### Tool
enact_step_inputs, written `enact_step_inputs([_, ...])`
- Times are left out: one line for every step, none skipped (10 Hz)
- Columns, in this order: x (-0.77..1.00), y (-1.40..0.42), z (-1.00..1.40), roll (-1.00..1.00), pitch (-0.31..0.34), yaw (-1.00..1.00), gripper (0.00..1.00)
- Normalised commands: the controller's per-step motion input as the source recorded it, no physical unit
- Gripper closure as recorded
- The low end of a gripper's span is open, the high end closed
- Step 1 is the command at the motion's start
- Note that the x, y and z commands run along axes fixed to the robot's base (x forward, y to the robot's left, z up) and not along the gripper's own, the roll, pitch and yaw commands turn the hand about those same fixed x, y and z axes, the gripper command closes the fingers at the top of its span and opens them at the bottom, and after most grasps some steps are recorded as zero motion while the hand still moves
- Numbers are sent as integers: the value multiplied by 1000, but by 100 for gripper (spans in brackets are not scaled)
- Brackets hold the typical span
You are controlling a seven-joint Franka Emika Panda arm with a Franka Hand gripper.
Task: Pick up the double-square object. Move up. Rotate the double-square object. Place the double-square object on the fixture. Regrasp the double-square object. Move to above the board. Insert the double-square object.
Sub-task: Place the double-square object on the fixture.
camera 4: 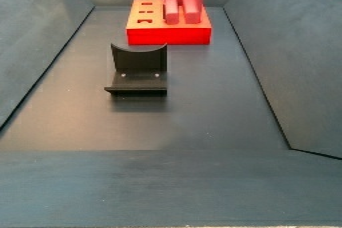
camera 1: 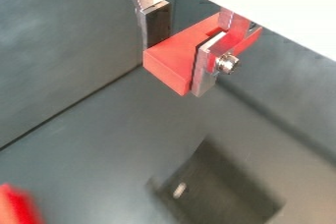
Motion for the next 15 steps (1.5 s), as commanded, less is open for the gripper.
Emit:
enact_step_inputs([1000,-287,-229,-1000,-89,-112,100])
enact_step_inputs([1000,-210,-172,-1000,-85,-110,100])
enact_step_inputs([916,-105,-105,-1000,-64,-105,100])
enact_step_inputs([858,-65,-78,-1000,-50,-102,100])
enact_step_inputs([751,-7,-40,-1000,-19,-96,100])
enact_step_inputs([658,34,-23,-1000,6,-90,100])
enact_step_inputs([592,44,-20,-1000,23,-89,100])
enact_step_inputs([501,46,-25,-834,39,-81,100])
enact_step_inputs([437,46,-23,-672,44,-75,100])
enact_step_inputs([353,48,-23,-454,51,-72,100])
enact_step_inputs([287,42,-21,-305,57,-71,100])
enact_step_inputs([217,32,-15,-217,58,-68,100])
enact_step_inputs([158,133,-1000,-1000,186,-59,100])
enact_step_inputs([137,143,-1000,-1000,181,-87,100])
enact_step_inputs([145,140,-1000,-955,193,-113,100])
